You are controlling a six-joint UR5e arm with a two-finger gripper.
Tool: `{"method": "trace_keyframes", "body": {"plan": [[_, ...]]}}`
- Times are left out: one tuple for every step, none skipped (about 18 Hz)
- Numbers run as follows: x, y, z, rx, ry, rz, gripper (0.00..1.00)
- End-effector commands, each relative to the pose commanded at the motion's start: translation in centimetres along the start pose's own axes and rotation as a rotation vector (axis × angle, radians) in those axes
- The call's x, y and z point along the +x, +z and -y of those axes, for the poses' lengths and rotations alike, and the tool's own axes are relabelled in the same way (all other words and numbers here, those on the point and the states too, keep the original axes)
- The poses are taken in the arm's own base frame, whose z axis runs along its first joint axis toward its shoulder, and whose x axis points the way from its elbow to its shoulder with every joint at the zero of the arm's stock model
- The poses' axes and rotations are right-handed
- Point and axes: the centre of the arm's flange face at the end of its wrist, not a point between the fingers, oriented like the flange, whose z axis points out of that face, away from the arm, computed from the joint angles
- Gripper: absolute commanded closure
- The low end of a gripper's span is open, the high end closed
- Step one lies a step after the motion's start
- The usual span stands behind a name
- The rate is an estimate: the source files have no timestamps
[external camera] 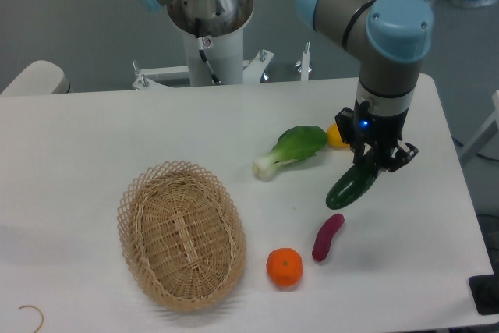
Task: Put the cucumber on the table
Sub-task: 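Carry the held green cucumber down and past the purple sweet potato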
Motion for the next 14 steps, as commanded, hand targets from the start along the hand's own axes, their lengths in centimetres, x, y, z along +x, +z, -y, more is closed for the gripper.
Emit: {"method": "trace_keyframes", "body": {"plan": [[0.1,0.1,0.1,0.000,0.001,-0.002,0.57],[0.1,0.2,0.1,0.001,0.001,-0.003,0.57],[0.1,0.3,0.2,0.002,0.001,-0.003,0.57],[0.1,0.4,0.3,0.000,0.003,-0.005,0.57],[0.1,0.5,0.3,0.000,0.003,-0.006,0.57],[0.2,0.6,0.3,-0.001,0.003,-0.009,0.57],[0.3,0.9,0.3,-0.001,0.003,-0.014,0.57],[0.5,1.3,0.3,-0.002,0.000,-0.021,0.57],[0.8,1.7,0.3,-0.003,-0.005,-0.027,0.57],[0.7,1.7,0.4,-0.002,-0.011,-0.019,0.57],[0.9,2.0,0.6,-0.001,-0.016,-0.017,0.57],[0.9,2.2,0.8,-0.001,-0.026,-0.017,0.57],[1.1,2.7,1.4,-0.002,-0.040,-0.025,0.57],[1.3,3.1,2.2,-0.003,-0.058,-0.030,0.57]]}}
